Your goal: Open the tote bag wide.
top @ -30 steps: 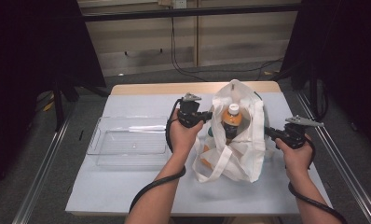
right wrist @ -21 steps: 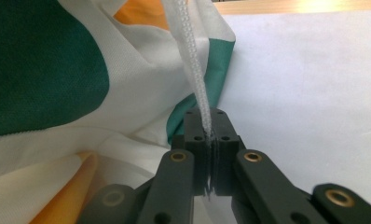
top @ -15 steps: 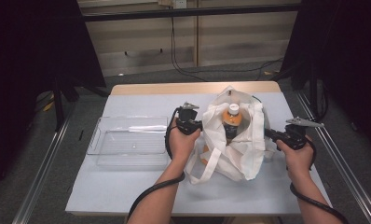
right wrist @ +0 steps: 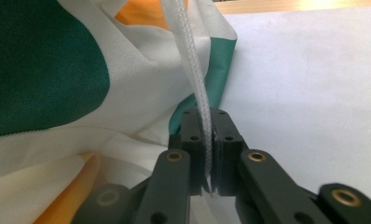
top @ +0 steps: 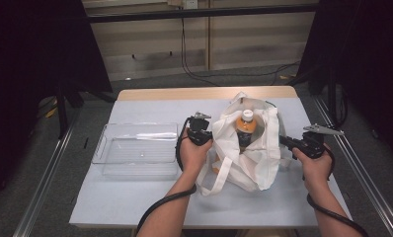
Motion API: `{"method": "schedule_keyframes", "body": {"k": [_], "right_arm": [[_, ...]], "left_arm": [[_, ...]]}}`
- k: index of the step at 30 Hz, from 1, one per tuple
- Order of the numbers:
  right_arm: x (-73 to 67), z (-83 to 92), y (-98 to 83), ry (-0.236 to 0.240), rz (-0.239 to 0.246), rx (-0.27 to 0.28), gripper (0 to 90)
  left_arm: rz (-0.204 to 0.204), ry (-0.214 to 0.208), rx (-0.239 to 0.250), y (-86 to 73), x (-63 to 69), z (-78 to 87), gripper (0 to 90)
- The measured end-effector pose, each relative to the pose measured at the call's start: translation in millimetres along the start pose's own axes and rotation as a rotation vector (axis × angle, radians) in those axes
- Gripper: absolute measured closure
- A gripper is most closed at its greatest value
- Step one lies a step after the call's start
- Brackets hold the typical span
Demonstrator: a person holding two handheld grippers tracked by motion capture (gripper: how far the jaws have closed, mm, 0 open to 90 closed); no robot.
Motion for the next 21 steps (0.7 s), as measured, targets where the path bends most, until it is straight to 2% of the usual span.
{"method": "schedule_keyframes", "body": {"k": [1, 5, 6, 7, 11, 17, 21], "right_arm": [[-1.1, 0.5, 2.0, 0.000, 0.007, 0.007, 81.3], [-3.0, 2.5, 6.8, -0.004, 0.021, 0.016, 77.5], [-3.9, 2.8, 8.3, -0.003, 0.023, 0.018, 76.3], [-4.6, 3.1, 9.8, -0.004, 0.027, 0.019, 75.5], [-9.8, 1.6, 14.3, 0.000, 0.049, 0.004, 71.0], [-12.0, 2.4, 24.5, 0.002, 0.050, 0.007, 69.0], [-11.6, 3.2, 34.3, -0.015, 0.058, 0.011, 61.2]], "left_arm": [[-0.011, -0.009, -0.006, 0.1, 0.1, 0.8, 87.5], [-0.007, -0.013, 0.001, 3.3, 0.4, 2.8, 87.5], [-0.018, -0.011, -0.004, 3.6, -0.3, 3.6, 87.5], [-0.009, -0.012, 0.002, 4.6, 0.3, 3.6, 87.5], [-0.011, -0.016, 0.004, 5.3, 1.2, 5.1, 87.5], [-0.018, -0.016, -0.004, 5.8, -1.0, 8.2, 87.5], [-0.006, -0.017, 0.007, 7.6, -0.4, 8.2, 87.5]]}}
Point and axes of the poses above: each handheld gripper's, and its own axes: z roughly backward along the jaws, y roughly out of its top, x roughly to its right, the point moved 8 cm from there along -z, roughly forward along the jaws, and after that the axes turned 9 degrees about y, right-handed, at the moved point
